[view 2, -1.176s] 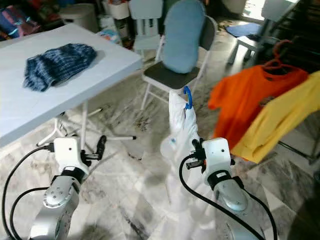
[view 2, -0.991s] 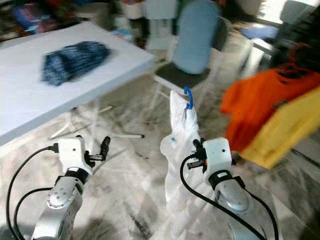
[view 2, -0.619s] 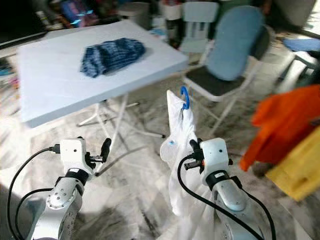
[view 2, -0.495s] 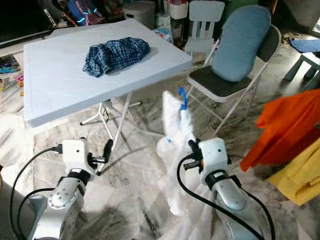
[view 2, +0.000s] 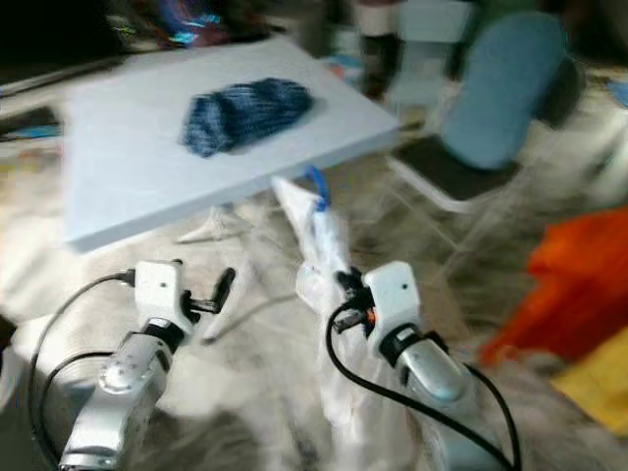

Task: Hang hanger

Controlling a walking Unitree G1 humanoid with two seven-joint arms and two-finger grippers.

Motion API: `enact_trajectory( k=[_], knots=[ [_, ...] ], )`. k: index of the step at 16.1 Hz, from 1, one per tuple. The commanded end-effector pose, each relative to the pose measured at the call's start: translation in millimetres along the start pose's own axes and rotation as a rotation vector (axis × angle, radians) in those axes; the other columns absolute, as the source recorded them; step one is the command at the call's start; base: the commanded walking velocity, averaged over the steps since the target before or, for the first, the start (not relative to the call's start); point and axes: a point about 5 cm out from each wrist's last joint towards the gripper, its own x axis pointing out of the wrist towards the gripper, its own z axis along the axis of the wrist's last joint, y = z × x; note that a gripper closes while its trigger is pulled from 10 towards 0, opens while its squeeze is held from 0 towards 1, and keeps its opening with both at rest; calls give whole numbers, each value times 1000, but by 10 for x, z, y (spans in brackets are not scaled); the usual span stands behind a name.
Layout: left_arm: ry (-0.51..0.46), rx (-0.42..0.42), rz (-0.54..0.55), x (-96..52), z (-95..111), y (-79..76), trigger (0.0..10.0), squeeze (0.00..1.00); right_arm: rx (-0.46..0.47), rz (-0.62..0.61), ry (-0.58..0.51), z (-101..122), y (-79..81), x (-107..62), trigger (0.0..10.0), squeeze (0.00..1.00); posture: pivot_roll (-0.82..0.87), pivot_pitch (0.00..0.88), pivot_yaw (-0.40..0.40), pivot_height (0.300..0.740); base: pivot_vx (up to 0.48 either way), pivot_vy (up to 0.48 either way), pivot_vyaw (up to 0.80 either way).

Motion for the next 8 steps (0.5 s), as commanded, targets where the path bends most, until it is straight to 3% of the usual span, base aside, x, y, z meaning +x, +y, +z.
enact_trajectory(
  k=[1, 3, 8],
  knots=[
    [11, 8, -46, 15, -5, -44, 10000, 0, 10, 71, -49, 128, 87, 3, 10000, 0, -173, 41, 71, 740, 0, 0, 0],
    [2, 32, -86, 45, 10, -102, 10000, 0, 2, 121, -64, 193, 101, -13, 10000, 0, -181, 34, 74, 740, 0, 0, 0],
    [11, 24, -94, 66, 8, -110, 10000, 0, 27, 117, -61, 223, 15, -28, 10000, 0, -179, 37, 72, 740, 0, 0, 0]
  ],
)
